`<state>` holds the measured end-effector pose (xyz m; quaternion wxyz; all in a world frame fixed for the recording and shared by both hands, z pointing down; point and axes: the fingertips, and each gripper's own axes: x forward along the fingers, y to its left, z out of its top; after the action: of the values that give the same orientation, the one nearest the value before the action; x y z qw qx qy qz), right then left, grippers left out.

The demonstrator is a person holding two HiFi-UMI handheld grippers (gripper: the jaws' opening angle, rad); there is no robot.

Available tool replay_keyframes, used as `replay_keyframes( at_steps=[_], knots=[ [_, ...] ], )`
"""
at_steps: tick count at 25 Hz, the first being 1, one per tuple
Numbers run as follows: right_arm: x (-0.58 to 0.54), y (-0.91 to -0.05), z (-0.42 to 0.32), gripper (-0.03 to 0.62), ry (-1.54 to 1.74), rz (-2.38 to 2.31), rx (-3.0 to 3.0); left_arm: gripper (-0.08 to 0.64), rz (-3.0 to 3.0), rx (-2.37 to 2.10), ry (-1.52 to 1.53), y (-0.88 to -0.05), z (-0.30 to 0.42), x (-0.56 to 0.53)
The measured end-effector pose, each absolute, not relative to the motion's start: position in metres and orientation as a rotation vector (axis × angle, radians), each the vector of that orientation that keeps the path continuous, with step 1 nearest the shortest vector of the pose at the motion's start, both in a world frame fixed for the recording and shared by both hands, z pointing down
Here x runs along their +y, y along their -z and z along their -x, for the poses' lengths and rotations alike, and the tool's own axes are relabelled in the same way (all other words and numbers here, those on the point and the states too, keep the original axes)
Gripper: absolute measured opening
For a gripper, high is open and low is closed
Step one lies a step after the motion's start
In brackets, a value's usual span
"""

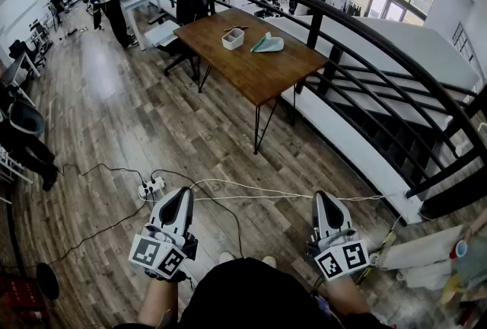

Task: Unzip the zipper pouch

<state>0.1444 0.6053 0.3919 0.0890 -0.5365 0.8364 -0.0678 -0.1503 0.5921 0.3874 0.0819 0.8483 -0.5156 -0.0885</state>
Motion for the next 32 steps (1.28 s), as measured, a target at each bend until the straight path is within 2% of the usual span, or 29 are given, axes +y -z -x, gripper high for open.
replay_keyframes(
  at_steps=[16,23,24,26,27,32],
  knots=[
    [0.574,-0.390,-0.104,-0.003,0.184,1.606,2.480,0.015,-2.568,-1.496,0.250,-0.389,0.185,0.557],
    [0.546,-0.390,-0.103,0.052,0.186,1.651,2.447,0.019,-2.553,-1.515,0.231,-0.393,0.195,0.530],
    [0.541,-0.390,-0.103,0.075,0.176,1.653,2.447,0.028,-2.552,-1.520,0.232,-0.393,0.195,0.524],
    [0.528,-0.388,-0.106,0.094,0.159,1.655,2.445,0.109,-2.553,-1.528,0.233,-0.391,0.193,0.511],
    [0.521,-0.386,-0.108,0.104,0.153,1.656,2.446,0.126,-2.552,-1.532,0.233,-0.390,0.191,0.503],
    [0.477,-0.384,-0.124,0.112,0.137,1.644,2.454,0.147,-2.544,-1.555,0.239,-0.385,0.177,0.466]
  ],
)
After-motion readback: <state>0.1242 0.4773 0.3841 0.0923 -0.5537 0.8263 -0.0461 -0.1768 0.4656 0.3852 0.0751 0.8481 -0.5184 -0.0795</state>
